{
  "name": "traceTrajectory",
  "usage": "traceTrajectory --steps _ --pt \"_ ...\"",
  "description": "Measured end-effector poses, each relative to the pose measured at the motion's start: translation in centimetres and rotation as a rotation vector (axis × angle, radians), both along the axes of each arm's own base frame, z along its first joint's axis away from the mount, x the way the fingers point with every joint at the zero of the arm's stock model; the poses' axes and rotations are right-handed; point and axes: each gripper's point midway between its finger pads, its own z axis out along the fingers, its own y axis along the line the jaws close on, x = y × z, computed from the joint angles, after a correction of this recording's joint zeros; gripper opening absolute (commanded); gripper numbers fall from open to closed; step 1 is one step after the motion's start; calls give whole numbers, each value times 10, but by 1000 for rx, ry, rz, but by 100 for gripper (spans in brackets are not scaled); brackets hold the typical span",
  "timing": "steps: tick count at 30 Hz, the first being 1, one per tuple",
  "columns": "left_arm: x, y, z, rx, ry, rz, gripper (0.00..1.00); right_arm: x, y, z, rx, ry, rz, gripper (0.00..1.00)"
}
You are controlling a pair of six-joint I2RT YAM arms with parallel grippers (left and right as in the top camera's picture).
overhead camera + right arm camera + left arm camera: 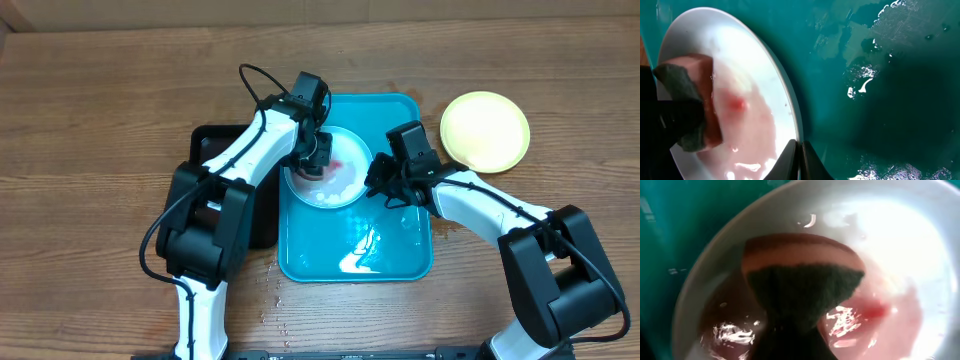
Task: Clean dirty plates on tray and stack at the side
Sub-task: 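Rub the sponge across the white plate with the left gripper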
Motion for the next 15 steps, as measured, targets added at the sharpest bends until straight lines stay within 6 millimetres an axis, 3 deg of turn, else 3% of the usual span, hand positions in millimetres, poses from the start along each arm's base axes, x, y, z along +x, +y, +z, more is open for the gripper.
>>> traceTrajectory --steps 3,9,15 --pt "-4 -9 2 -85 33 -17 4 0 0 0 0 0 -1 4" --pt "-19 -51 12 -324 113 -89 4 0 0 0 1 0 -1 4" --pt "-13 -58 41 -383 134 -99 4 0 0 0 1 0 0 4"
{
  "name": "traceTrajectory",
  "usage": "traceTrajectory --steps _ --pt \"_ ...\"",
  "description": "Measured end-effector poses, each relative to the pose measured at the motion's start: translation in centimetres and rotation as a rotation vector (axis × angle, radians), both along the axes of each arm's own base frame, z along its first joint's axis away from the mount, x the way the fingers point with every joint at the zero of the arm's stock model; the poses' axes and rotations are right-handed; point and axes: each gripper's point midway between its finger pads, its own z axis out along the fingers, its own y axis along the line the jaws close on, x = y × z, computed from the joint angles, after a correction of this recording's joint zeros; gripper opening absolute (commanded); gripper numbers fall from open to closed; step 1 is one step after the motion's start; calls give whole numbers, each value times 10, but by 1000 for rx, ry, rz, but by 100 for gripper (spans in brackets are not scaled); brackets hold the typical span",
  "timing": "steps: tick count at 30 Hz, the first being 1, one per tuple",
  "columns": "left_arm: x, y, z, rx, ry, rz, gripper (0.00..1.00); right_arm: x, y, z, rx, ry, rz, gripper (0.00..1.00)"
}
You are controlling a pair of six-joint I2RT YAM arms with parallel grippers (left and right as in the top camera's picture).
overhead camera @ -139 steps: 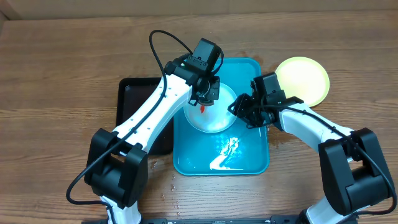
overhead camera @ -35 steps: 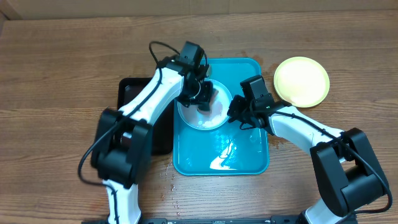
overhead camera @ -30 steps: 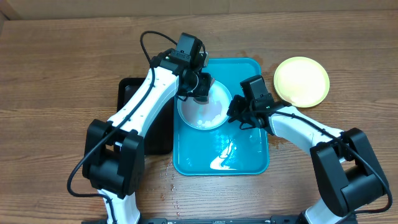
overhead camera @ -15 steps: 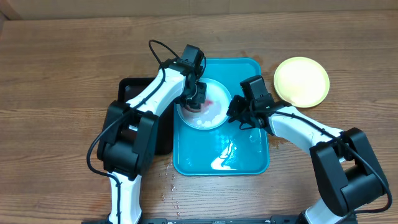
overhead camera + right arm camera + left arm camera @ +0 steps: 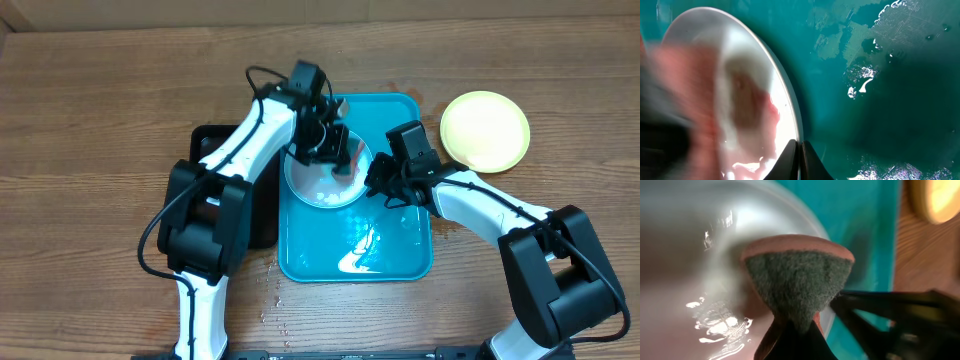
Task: Clean dirty plates on tray and stack at the side
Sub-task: 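Rub the sponge across the white plate with the left gripper, then return the sponge to the black tray with the left gripper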
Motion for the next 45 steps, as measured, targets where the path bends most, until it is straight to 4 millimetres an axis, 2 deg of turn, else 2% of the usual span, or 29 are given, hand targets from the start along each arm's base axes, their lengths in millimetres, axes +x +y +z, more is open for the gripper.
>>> traceTrajectory --steps 2,4,8,11,15,23,28,34,36,37,39,41,45 --pt "12 3 17 7 -38 13 4 0 0 0 0 0 -1 4" --pt "17 8 26 32 -66 24 4 0 0 0 0 0 0 4" --pt "14 31 31 168 -85 57 4 0 0 0 1 -1 0 5" --pt "13 44 25 273 -97 76 4 1 0 0 2 -3 0 8" --pt "19 45 15 322 -146 82 4 1 1 1 5 -6 1 8" --pt "2 54 -32 379 -112 127 4 1 1 1 6 -5 2 7" --pt "-2 37 -29 276 -82 114 4 1 1 1 7 -4 2 7" --pt "-21 -2 -12 36 -13 -3 4 1 1 1 8 -4 3 7" --pt "-23 -5 -5 -2 3 -15 4 1 2 1 9 -4 3 8" --pt "-21 -5 -2 -13 6 -15 4 1 2 1 9 -4 3 12" --pt "-15 -1 9 -23 -7 0 4 1 2 1 8 -4 3 19" --pt "-8 13 22 -11 -27 38 4 1 2 1 8 -5 5 28" --pt "3 58 65 61 -105 156 4 1 2 1 9 -6 5 44"
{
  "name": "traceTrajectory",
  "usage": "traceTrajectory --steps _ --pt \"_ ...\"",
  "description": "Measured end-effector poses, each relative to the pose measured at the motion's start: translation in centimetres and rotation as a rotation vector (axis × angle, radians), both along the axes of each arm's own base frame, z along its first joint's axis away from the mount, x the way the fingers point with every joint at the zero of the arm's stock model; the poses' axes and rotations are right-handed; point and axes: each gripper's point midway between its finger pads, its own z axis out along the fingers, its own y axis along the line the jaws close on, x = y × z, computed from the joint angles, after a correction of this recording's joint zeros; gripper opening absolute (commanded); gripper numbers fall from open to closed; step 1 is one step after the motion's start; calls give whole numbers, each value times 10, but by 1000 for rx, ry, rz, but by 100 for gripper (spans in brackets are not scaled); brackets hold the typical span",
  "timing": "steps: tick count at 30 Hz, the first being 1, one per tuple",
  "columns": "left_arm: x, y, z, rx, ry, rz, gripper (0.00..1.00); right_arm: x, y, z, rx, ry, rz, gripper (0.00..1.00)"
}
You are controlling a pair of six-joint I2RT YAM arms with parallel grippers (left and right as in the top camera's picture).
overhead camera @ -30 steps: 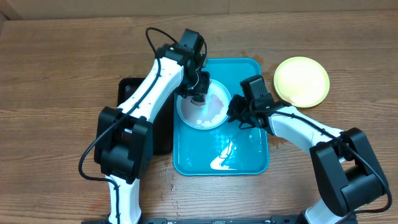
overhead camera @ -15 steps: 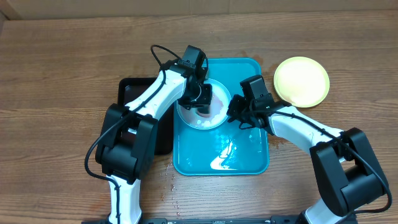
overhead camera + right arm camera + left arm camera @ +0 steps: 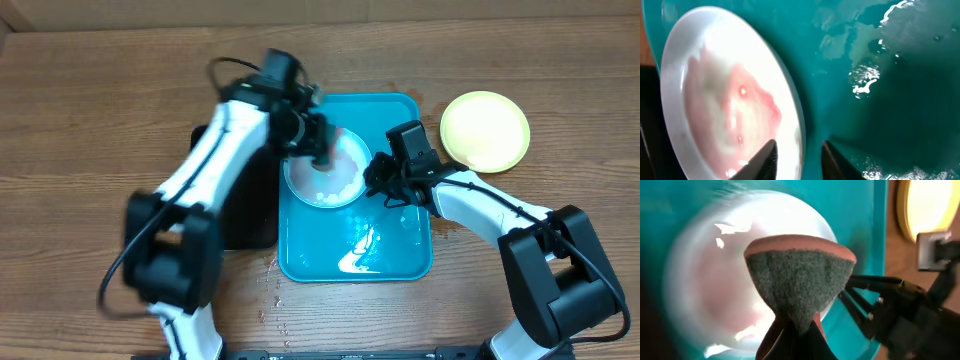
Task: Clean dirty plates on tray and stack at the side
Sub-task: 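Return the sponge to the black tray with the left gripper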
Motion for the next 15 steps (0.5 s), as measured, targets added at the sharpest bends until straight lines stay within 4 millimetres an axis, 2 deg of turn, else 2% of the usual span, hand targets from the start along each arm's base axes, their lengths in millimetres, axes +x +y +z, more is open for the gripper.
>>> traceTrajectory --steps 3,6,9,15 --pt "1 36 37 71 -72 92 4 4 -1 1 -6 -17 -11 45" --pt "-6 68 59 171 -102 174 4 7 -5 1 -26 -32 -26 40" --pt "-20 91 55 285 -53 240 4 8 -7 1 -35 -34 -33 35" --pt "-39 132 21 507 41 354 4 8 -7 1 -40 -36 -33 36"
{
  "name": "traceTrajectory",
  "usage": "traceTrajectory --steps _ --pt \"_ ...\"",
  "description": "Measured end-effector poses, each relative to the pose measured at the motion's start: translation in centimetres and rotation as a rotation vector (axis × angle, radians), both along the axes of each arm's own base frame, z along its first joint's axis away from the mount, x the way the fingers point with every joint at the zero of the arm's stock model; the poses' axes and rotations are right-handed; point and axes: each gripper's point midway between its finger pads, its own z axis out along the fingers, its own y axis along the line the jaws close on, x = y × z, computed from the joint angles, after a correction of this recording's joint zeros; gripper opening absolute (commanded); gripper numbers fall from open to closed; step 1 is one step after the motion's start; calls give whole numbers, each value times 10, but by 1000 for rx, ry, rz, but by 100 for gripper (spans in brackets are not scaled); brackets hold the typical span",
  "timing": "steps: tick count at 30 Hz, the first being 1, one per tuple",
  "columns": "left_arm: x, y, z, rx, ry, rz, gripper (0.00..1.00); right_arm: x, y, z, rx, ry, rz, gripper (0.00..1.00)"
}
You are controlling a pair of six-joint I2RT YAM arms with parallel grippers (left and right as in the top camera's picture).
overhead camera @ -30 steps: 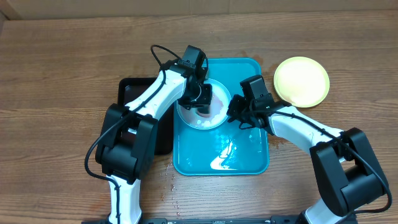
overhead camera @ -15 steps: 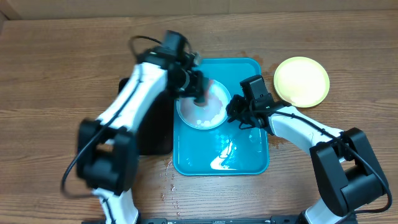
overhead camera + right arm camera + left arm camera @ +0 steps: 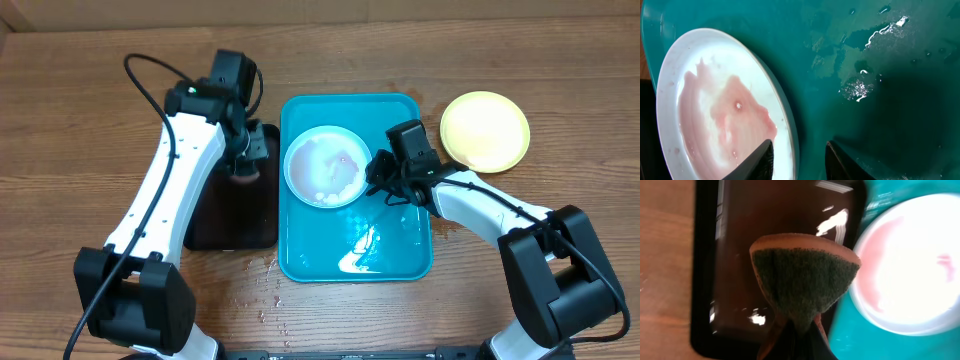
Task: Clean dirty plates on tray and stack at the side
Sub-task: 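Return the sponge to the black tray with the left gripper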
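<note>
A white plate [image 3: 324, 166] smeared with pink liquid lies in the upper left of the teal tray [image 3: 400, 250]. My left gripper [image 3: 245, 168] is shut on a sponge [image 3: 802, 277] with a green scrub face and orange body, held over the black tray [image 3: 215, 220]. The plate [image 3: 910, 265] shows at the right of the left wrist view. My right gripper [image 3: 796, 159] stands open, its fingers straddling the right rim of the plate [image 3: 715, 110], one finger over the plate and one over the wet tray floor [image 3: 880, 75].
A clean yellow plate [image 3: 485, 130] rests on the wooden table to the right of the teal tray. Water puddles lie on the teal tray floor. Droplets dot the table by the tray's lower left corner.
My left gripper has moved left with the sponge, from above the white plate to over the black tray. The right gripper stays open at the plate's rim.
At first the sponge was pressed on the pink-smeared plate while my right gripper was shut on the plate's rim. Then the sponge was at the plate's right side. Later it was lifted and the right gripper had opened. Now the sponge is over the black tray.
</note>
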Motion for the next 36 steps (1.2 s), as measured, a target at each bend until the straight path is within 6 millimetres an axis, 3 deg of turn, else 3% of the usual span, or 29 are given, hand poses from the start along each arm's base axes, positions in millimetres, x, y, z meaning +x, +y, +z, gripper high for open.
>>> traceTrajectory --steps 7,11,18,24,29,36 --pt "-30 20 -45 88 123 32 4 0 3 -3 -1 -2 6 35" --pt "-35 30 -56 93 144 47 4 1 6 -10 8 5 15 23" --pt "-29 36 -59 8 141 -16 4 -2 9 -12 23 18 27 4" --pt "-28 33 -60 -66 145 -62 4 -1 13 -10 43 15 36 4" --pt "-28 14 -58 -169 143 -151 4 -1 17 -4 144 39 76 4" --pt "-25 6 -57 -209 126 -181 4 7 -9 0 223 72 47 4"
